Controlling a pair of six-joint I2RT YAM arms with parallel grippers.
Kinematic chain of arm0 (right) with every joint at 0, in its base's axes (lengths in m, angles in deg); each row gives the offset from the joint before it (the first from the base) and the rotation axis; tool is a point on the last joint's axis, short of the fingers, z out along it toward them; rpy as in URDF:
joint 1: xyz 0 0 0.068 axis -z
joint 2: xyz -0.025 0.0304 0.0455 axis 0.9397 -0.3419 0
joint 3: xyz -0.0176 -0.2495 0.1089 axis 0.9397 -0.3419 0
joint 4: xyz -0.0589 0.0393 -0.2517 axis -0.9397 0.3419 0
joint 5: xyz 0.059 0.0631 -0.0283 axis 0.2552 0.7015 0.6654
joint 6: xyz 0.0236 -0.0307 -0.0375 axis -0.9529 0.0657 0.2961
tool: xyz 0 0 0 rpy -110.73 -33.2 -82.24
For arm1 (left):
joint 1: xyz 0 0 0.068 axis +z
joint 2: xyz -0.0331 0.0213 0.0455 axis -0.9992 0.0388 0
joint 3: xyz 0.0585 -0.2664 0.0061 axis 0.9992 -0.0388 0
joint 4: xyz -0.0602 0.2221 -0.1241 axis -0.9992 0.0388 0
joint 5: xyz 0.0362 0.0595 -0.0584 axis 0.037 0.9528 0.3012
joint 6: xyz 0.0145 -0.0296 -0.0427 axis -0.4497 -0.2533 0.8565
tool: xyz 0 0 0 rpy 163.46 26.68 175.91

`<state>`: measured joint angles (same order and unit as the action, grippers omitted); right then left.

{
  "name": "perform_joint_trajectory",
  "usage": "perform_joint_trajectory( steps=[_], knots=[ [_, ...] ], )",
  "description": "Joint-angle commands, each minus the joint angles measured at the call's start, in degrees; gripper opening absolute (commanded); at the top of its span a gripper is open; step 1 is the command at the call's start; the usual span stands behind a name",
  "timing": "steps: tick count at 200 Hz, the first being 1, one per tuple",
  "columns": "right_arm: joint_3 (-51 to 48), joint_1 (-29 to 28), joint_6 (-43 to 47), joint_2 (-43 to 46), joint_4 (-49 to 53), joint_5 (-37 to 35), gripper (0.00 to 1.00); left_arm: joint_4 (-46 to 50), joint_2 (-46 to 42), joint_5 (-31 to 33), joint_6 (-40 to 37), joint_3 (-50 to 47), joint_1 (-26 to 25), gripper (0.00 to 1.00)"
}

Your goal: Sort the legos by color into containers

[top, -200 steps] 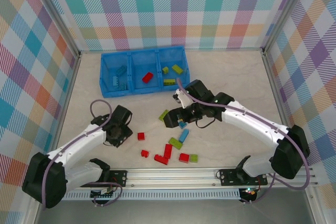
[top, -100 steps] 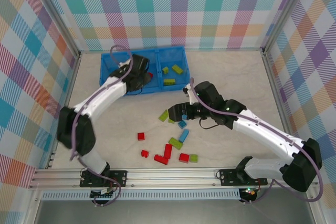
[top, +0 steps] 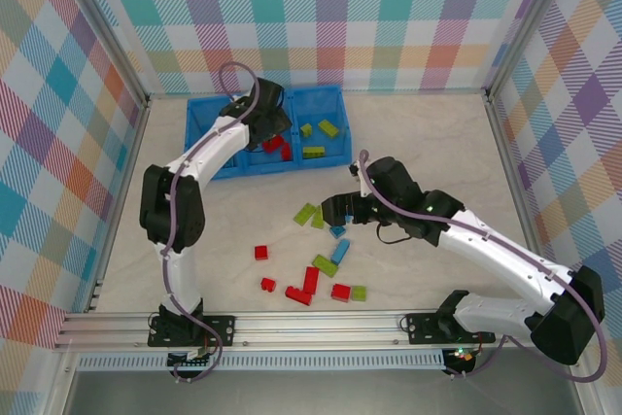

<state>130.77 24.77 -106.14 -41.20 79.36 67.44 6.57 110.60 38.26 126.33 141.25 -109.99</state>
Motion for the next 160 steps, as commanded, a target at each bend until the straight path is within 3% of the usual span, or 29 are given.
perform_joint_trajectory(
  steps=[1,37,74,112,139,160],
  knots=[
    [0.35,0.59,5.09,-2.95,3.45,-6.51,1.00,0.84,-11.33,-4.67,-4.77,-4.44,-0.26,0.81],
    [2.78,5.24,13.96,-12.24,10.85,-13.47,1.00,0.17,-30.69,-8.44,-24.20,-16.07,-5.20,0.84],
    [4.47,8.18,23.20,-22.17,11.71,-11.71,1.00,2.69,-51.09,-11.14,-41.85,-29.12,-5.98,0.91],
    [9.35,10.82,27.57,-32.55,10.55,-11.23,1.00,9.64,-67.12,-24.89,-58.96,-39.76,-6.00,0.95],
    [11.79,12.30,29.85,-36.86,9.85,-10.51,0.92,15.72,-73.85,-29.81,-67.00,-45.21,-5.95,0.98],
    [12.36,13.60,30.03,-38.64,9.08,-9.86,0.78,20.52,-76.41,-32.55,-71.15,-47.04,-5.99,1.00]
  ],
)
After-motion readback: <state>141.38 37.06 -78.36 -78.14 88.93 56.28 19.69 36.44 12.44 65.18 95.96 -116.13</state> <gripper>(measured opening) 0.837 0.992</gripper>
